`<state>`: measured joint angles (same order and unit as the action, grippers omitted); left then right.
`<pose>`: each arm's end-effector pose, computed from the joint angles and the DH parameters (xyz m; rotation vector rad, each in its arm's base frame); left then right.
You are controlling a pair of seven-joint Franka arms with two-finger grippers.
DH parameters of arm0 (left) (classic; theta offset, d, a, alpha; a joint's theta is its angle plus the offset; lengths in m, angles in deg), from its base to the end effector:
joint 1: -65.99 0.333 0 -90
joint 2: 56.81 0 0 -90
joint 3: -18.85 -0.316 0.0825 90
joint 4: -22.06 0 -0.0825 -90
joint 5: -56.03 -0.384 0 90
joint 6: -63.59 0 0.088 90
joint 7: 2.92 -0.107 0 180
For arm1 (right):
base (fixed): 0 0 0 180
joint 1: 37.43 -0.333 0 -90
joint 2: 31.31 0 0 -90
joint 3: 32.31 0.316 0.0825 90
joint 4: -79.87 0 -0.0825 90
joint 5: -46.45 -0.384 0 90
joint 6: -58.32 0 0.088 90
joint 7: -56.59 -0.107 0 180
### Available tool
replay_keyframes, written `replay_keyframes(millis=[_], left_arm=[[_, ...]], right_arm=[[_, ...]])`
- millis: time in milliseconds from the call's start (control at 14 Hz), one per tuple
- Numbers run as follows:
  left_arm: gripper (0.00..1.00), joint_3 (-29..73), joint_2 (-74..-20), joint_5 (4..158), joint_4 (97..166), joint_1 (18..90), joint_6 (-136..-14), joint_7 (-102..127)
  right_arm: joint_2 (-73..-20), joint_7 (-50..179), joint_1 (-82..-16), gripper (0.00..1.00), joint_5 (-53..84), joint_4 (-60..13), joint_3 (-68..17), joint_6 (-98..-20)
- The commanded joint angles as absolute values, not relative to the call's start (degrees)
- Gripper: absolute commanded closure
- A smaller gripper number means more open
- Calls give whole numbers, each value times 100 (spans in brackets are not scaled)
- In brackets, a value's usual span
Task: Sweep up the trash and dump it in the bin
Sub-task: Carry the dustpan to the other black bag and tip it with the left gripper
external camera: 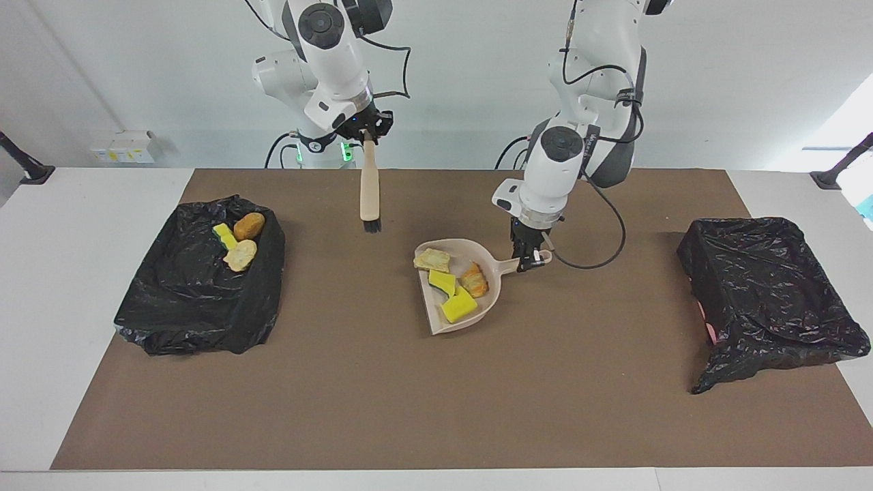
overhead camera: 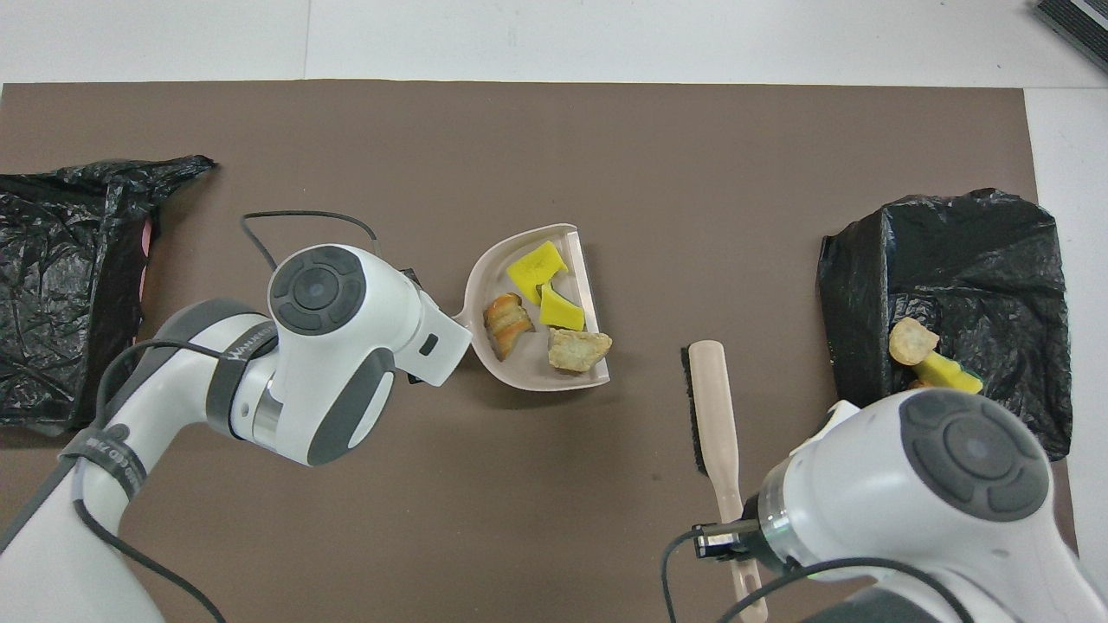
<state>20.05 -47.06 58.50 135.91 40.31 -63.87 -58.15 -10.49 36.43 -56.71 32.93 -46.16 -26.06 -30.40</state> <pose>0.5306 -0.2700 0.3859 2.3775 -2.0180 0.1166 0.3594 0.2043 0.5100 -3.0256 -0.0784 0.5215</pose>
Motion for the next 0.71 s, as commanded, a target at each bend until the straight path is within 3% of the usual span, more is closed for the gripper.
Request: replay_keyframes(millis=[0,214,428,642], left_arm=[[100,2052,-4715,6007,13062,4471,-5842,-6240],[100,2069,-4750,6094,12359,5120,-4929,-6881],[100,1999,-4724,6525,11568,5630,-4129,-7576],[100,2008,-4724,6570,11355,6263,-3854,-8086]], right_arm=[[-784,3585,-5667,100,3292,-4959,-2607,-3299],[-889,3008,-6245,100,3265,-5283,-2528,-3904],[-1398,2330,-6905,100,3256,-5328,-2528,-4572],[-1820,2135,-7099,100,2852,-5293,-2502,-5118]])
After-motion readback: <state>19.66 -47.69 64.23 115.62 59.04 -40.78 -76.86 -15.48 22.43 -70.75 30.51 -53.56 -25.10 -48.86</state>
